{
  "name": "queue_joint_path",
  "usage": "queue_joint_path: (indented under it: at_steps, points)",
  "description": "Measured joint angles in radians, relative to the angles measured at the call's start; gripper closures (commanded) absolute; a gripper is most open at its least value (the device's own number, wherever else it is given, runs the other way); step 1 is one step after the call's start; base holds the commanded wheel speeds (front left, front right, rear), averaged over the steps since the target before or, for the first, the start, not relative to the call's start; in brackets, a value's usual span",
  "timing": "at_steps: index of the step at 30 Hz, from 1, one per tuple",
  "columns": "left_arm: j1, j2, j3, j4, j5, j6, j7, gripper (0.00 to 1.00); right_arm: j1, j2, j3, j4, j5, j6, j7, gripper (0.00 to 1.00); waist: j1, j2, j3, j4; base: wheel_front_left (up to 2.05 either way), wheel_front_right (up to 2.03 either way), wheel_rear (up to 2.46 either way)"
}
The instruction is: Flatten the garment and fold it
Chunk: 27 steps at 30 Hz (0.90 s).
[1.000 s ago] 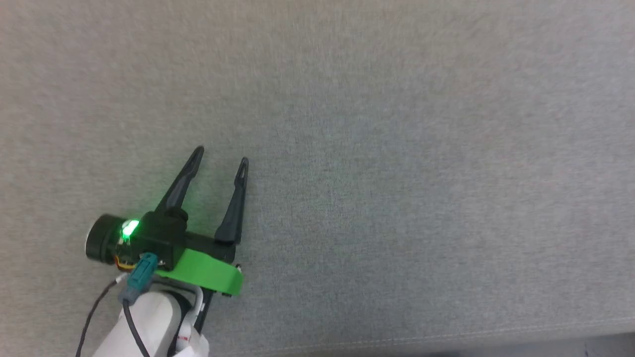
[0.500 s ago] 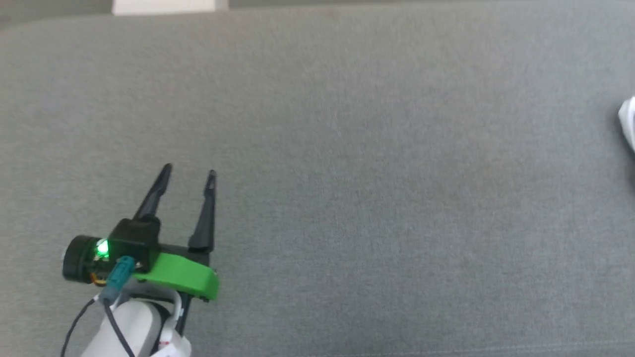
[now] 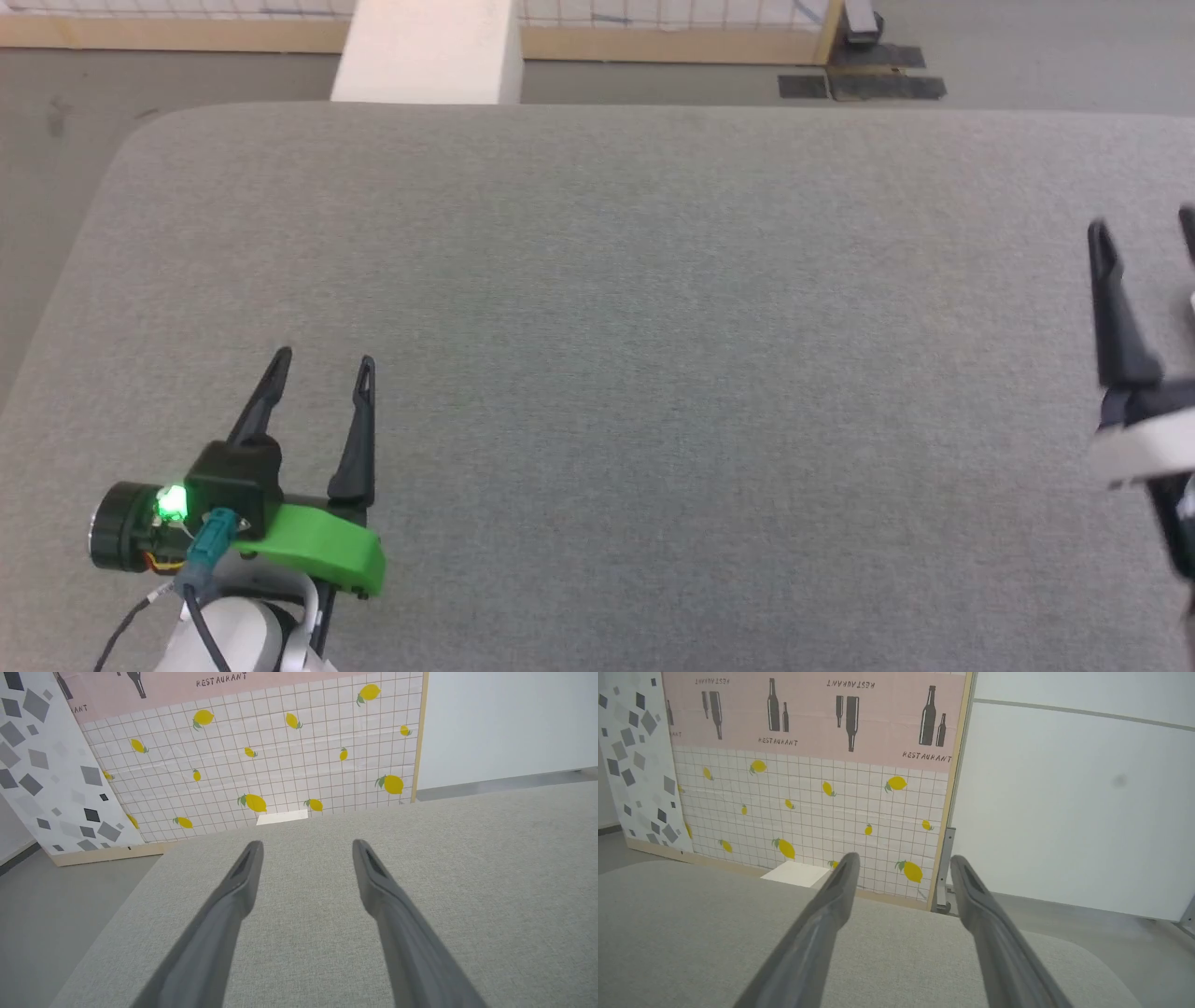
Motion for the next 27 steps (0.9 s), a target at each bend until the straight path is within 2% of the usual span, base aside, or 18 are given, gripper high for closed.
queue_joint_path:
  at_steps: [5,9,19,27]
  points:
    - [0.004,-0.001,-0.012,0.012,0.004,0.000,-0.002,0.00,0.109,0.124,-0.063,-0.056,-0.068,0.000,-0.003,0.00,0.0000,0.0000,-0.011,0.021,0.00,0.00,0.00]
    - [0.012,-0.007,-0.027,0.023,0.004,0.002,-0.005,0.00,0.172,0.181,-0.067,-0.071,-0.122,0.000,0.002,0.00,0.0000,0.0000,-0.016,0.030,0.00,0.00,0.00]
    - [0.025,-0.018,-0.046,0.067,0.004,0.002,-0.015,0.00,0.246,0.231,-0.064,-0.052,-0.162,0.000,0.001,0.00,0.0000,0.0000,-0.031,0.036,0.00,0.00,0.00]
    - [0.028,-0.018,-0.047,0.080,0.001,0.002,-0.024,0.00,0.249,0.243,-0.060,-0.048,-0.162,0.000,0.000,0.00,0.0000,0.0000,-0.040,0.028,0.00,0.00,0.00]
